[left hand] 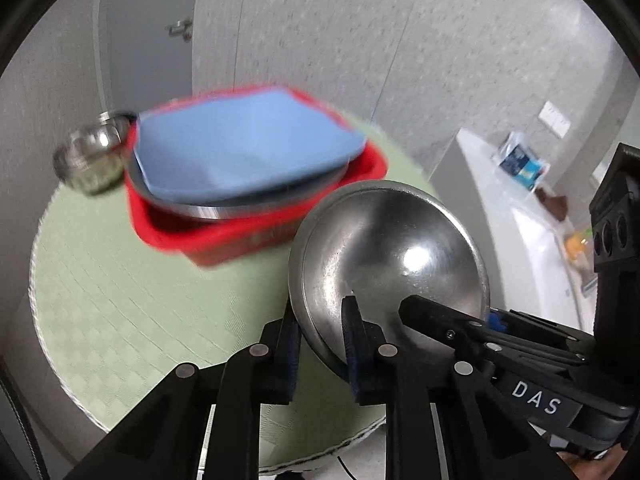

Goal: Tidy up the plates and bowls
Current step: 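Grasp the rim of the remaining steel bowl with both grippers, then lower the steel bowl onto the stacked steel bowls and release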

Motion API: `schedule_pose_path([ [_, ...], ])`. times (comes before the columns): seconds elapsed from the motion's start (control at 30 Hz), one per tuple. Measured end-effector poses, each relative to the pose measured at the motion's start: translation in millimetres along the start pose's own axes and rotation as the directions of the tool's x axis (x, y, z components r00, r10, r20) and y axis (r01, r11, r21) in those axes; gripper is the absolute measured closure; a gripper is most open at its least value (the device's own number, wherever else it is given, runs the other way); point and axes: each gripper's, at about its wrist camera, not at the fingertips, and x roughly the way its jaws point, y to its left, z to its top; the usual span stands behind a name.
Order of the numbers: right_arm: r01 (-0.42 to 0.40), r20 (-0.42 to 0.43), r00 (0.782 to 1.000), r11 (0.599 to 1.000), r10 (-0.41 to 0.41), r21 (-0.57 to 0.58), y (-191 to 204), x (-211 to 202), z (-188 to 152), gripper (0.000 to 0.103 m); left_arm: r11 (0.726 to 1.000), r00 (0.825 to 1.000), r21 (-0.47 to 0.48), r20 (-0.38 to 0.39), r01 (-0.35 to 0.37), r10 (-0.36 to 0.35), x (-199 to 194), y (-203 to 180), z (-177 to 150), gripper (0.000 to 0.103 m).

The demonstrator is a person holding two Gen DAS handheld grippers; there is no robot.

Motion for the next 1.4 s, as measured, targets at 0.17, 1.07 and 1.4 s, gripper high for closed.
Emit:
schedule_pose_path([
  [0.17,-0.019,0.079,0.997,0.999,0.023,-0.047,47.4,-25.3,26.0,0.075,0.999,0.998,-0.04,0.068,0.006,-0.003,-37.2,31.4,25.0,0.087],
  [1.07,0.005,-0.03,1.0,0.999,-0.006,-0.04,236.0,195.2,141.1,0.075,0.997,0.998,-0.072,-0.051,-0.028,0.024,3.2,334.5,141.9,0.087],
  [1.4,0.123,-0.078,0.989,0.989,-0.129,-0.078,239.9,221.7,147.3,0.073,0.998,0.991,-0.055,-0.136,0.004,-0.011,62.4,356.2,184.8,0.086],
])
